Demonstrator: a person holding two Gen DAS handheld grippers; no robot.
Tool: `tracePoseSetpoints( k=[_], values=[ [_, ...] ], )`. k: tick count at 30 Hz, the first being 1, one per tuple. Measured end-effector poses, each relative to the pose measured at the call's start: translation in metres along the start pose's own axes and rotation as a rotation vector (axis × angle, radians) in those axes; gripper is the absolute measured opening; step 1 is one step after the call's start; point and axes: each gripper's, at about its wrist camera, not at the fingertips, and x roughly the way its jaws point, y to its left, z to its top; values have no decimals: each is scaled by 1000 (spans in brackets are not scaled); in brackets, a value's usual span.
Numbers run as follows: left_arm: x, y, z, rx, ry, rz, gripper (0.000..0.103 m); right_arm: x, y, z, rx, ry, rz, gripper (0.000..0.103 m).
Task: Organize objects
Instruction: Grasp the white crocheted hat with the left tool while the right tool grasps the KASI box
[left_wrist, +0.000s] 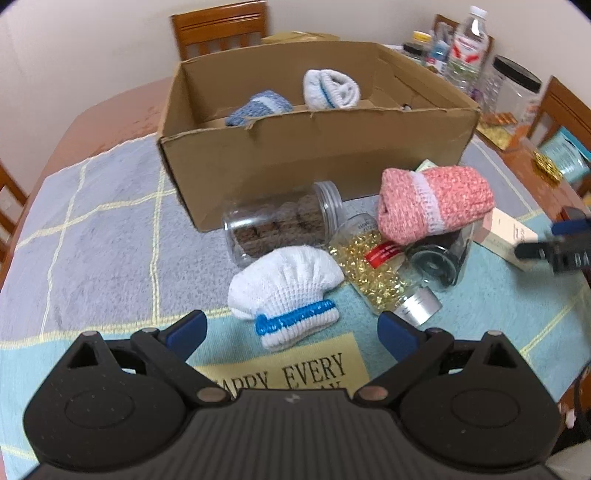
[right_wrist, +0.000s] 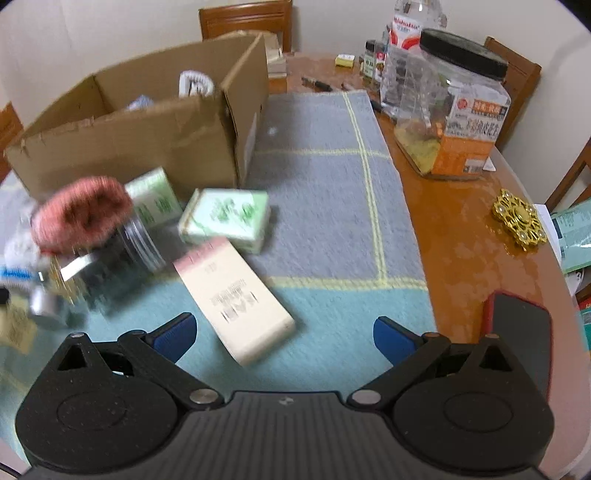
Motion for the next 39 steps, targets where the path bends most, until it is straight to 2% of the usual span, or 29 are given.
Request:
tracePoseSetpoints(
  k=[7,12,19,25,35,39],
  values=[
    [3,20,12,67,-23,-51,98,16,16,32,142,-27,-54,103],
    [11,31,17,132,-23,-90,98,32,18,35,246,2,-93,103],
    [16,30,12,257,-17,-186,98,28,23,13,248,46,-179,103],
    [16,21,6,379,-37,-202,98,17,23,-9,241,60,-229,103],
    [31,18,-2,490,2,-234,98,19,32,-10,196,32,-209,103],
    [43,19,-2,472,13,-238,98,19,37,-9,177,27,-200,102]
  ],
)
